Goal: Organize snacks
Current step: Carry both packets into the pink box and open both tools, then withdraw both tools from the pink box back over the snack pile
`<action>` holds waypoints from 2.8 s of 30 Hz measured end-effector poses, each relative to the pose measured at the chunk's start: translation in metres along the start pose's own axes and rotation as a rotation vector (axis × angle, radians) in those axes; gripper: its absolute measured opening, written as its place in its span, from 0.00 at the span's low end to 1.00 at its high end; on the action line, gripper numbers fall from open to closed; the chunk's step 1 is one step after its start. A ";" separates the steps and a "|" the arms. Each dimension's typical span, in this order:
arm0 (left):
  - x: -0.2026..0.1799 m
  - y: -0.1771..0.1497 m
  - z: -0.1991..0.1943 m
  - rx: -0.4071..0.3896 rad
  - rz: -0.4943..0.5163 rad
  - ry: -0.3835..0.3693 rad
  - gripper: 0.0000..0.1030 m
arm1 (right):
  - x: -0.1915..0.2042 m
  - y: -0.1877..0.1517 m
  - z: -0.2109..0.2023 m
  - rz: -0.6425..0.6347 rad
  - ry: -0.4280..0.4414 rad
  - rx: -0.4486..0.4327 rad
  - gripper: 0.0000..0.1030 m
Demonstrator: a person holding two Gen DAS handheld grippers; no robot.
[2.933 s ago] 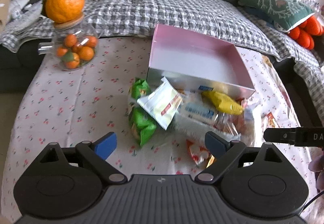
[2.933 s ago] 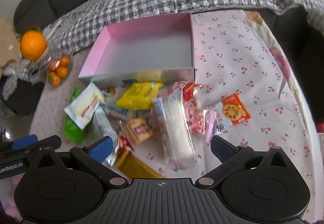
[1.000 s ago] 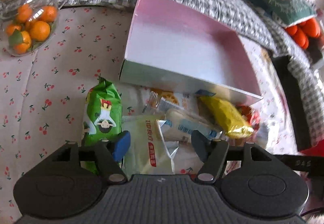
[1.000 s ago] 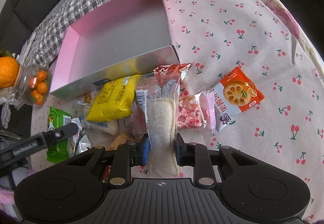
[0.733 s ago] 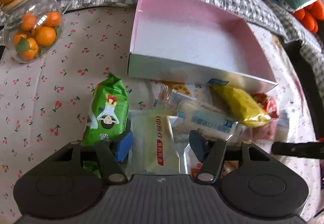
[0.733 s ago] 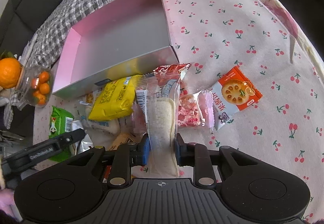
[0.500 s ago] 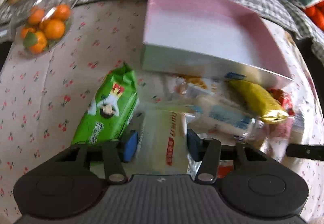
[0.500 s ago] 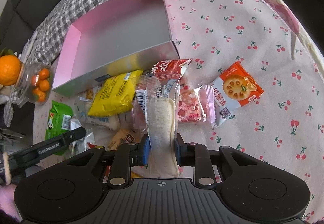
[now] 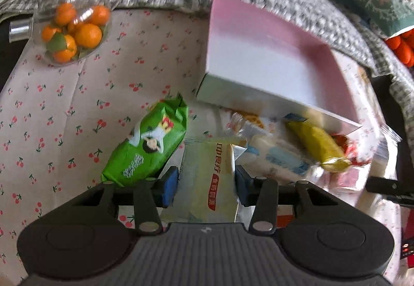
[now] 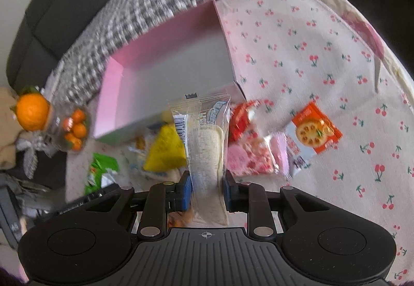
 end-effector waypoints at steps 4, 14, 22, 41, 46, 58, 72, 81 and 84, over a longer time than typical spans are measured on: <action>-0.011 0.003 -0.017 -0.025 -0.002 -0.045 0.41 | 0.007 0.014 -0.005 0.027 0.035 -0.033 0.23; -0.048 0.041 -0.015 -0.101 0.016 -0.121 0.41 | 0.020 0.057 -0.004 0.099 0.132 -0.152 0.23; -0.075 0.082 0.017 -0.153 0.054 -0.104 0.41 | 0.011 0.086 0.026 0.147 0.179 -0.210 0.23; -0.079 0.099 0.058 -0.204 0.170 0.029 0.43 | -0.009 0.110 0.062 0.087 0.119 -0.220 0.27; -0.080 0.098 0.060 -0.220 0.196 0.049 0.57 | -0.006 0.111 0.060 0.065 0.121 -0.216 0.32; -0.076 0.077 0.016 -0.258 0.227 0.020 0.86 | -0.007 0.098 0.009 -0.107 0.088 -0.250 0.81; -0.060 -0.001 -0.010 -0.208 0.249 0.045 0.97 | -0.019 0.035 -0.025 -0.414 0.026 -0.327 0.94; -0.031 -0.045 -0.008 -0.208 0.164 -0.018 0.98 | -0.010 -0.013 -0.027 -0.575 0.060 -0.350 0.96; -0.025 -0.052 -0.013 -0.249 0.164 -0.055 0.98 | -0.003 -0.036 -0.024 -0.667 0.072 -0.344 0.97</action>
Point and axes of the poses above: each gripper's, at about its wrist camera, not at the fingertips, and z roughly the way its jaws point, x to its left, y to its top, the point moved 10 cm from there along z, roughly the way its jaws point, and after that the axes turned 14 degrees about -z, right-handed, at the moved point
